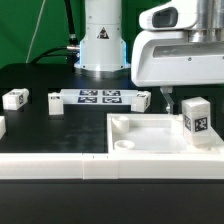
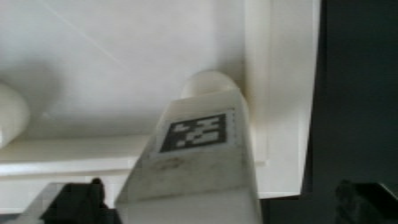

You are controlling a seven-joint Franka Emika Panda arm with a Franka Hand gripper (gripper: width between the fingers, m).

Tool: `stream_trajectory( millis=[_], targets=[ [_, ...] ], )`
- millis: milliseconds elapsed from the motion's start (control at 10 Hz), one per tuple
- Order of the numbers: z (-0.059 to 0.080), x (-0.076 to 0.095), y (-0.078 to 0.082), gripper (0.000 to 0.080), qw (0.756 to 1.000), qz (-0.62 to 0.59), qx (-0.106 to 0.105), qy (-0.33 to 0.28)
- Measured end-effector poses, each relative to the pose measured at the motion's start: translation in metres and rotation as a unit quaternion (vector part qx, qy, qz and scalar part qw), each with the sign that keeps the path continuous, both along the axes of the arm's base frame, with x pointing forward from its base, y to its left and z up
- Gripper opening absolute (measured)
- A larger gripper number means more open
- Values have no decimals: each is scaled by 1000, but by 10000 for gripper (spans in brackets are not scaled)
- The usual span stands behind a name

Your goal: Assemble one leg

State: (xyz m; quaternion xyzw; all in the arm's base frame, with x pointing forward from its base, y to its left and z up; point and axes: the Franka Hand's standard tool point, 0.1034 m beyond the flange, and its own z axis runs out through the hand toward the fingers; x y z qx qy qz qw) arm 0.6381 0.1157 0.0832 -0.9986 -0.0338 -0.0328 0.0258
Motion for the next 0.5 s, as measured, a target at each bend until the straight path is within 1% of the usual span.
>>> stream_trajectory(
  millis=[100,300,500],
  targets=[
    [0,0,0,649,1000,26,-1,-2],
    [0,0,0,634,1000,18,0,-1],
    [0,0,0,285,1000,18,0,-1]
  ],
)
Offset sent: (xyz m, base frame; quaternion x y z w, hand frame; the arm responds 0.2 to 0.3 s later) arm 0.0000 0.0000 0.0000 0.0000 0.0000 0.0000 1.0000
